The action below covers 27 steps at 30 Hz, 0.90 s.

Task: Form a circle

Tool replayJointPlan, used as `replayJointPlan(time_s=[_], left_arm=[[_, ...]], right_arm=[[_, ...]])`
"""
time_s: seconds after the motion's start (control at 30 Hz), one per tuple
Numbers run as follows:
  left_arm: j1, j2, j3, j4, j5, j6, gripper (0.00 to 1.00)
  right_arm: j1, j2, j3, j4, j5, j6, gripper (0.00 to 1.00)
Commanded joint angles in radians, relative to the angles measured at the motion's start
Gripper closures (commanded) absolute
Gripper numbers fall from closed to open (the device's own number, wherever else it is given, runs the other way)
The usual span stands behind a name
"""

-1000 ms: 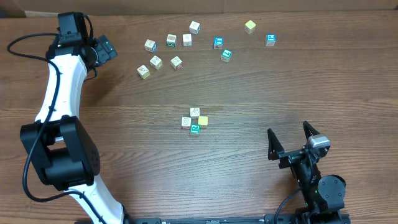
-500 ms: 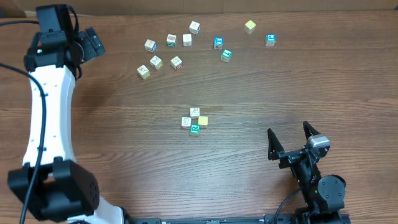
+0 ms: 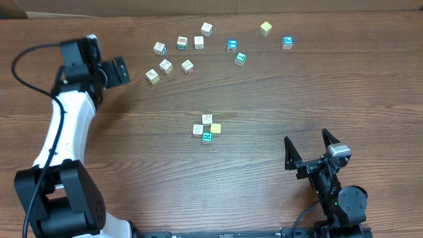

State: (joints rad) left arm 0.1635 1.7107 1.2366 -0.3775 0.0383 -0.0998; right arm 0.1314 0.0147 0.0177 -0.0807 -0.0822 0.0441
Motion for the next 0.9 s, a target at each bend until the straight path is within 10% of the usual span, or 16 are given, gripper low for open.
replayJointPlan(time_s=[0.0,0.87], left_arm=[[-0.005,-0.045,-0.111,0.061,0.098,0.073,0.01],[-0.005,-0.500,-0.955,0.673,0.109,0.172,0.00]], right_arm=[[-0.004,-0.012,-0.010,0.004,-0.006,-0.008,0.00],[-0.004,-0.012,-0.010,0.004,-0.006,-0.008,0.00]])
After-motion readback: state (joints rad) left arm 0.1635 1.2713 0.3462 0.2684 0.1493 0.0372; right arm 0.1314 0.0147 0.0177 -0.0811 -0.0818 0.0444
